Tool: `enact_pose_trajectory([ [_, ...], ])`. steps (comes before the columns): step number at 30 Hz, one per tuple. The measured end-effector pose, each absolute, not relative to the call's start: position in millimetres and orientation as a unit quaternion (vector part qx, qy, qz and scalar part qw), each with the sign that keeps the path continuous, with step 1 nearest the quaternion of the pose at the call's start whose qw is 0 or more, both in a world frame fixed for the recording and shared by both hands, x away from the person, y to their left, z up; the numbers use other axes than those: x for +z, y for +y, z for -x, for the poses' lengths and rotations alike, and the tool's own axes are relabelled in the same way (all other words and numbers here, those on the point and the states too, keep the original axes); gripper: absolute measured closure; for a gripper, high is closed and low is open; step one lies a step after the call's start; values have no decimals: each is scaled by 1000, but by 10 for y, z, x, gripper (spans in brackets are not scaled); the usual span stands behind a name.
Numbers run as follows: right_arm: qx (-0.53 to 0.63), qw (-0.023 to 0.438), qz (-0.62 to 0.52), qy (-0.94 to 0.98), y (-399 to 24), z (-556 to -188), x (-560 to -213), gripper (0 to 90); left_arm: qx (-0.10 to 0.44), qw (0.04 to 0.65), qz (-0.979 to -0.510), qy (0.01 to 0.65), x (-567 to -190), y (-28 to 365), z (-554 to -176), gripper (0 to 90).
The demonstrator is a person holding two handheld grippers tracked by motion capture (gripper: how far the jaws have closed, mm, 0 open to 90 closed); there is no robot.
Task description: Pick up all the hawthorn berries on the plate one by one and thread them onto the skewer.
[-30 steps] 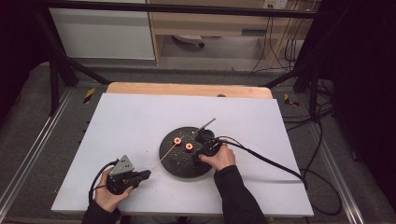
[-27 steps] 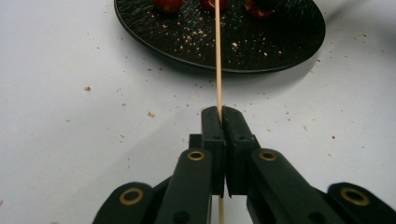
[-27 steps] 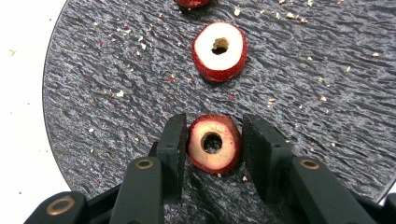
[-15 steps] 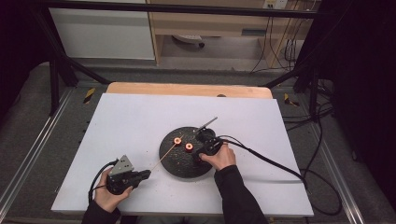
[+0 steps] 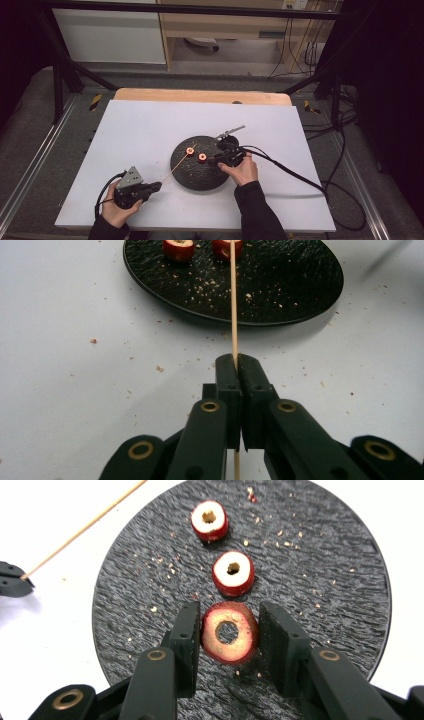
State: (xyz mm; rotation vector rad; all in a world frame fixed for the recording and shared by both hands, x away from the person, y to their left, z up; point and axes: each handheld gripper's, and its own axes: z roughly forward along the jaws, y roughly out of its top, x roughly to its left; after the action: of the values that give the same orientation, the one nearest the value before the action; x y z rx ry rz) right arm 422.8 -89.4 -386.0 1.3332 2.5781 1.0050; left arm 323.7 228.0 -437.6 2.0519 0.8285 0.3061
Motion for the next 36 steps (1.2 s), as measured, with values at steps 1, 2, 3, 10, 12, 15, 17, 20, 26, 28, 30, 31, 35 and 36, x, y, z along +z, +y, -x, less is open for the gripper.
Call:
enact_pose_trajectory([
  [1,333,37,-436,836,-908,-4217,-3858,629,124,439,-825,334,-4376,2277,-3234,880],
  [2,340,40,-436,832,-924,-4207,-3859,629,123,440,-824,334,-4376,2274,-3233,880],
  [3,347,42,-435,830,-944,-4194,-3857,629,123,440,-825,333,-4376,2270,-3233,880],
  [10,396,52,-442,803,-1059,-4098,-3861,629,125,441,-825,331,-4375,2251,-3226,880],
  [12,415,53,-444,792,-1092,-4072,-3865,629,126,441,-825,332,-4376,2245,-3223,880],
  [15,437,55,-450,777,-1123,-4037,-3881,629,125,442,-825,331,-4378,2230,-3220,880],
  [17,452,56,-453,767,-1138,-4017,-3897,630,126,442,-824,330,-4377,2224,-3217,880],
  [20,477,56,-457,749,-1160,-3995,-3922,630,127,443,-823,331,-4374,2218,-3216,880],
  [26,524,59,-466,710,-1181,-3958,-3948,630,127,446,-821,332,-4372,2201,-3210,880],
  [28,539,59,-468,697,-1179,-3950,-3944,630,128,447,-821,332,-4370,2197,-3207,880],
  [30,551,61,-470,687,-1172,-3946,-3939,630,129,448,-820,333,-4369,2191,-3204,880],
  [31,559,61,-470,680,-1166,-3947,-3940,630,130,450,-818,334,-4368,2186,-3201,880],
  [35,581,61,-471,661,-1147,-3961,-3938,630,134,454,-815,335,-4360,2166,-3181,880],
  [36,585,61,-472,656,-1145,-3964,-3935,630,136,455,-814,335,-4358,2161,-3177,880],
])
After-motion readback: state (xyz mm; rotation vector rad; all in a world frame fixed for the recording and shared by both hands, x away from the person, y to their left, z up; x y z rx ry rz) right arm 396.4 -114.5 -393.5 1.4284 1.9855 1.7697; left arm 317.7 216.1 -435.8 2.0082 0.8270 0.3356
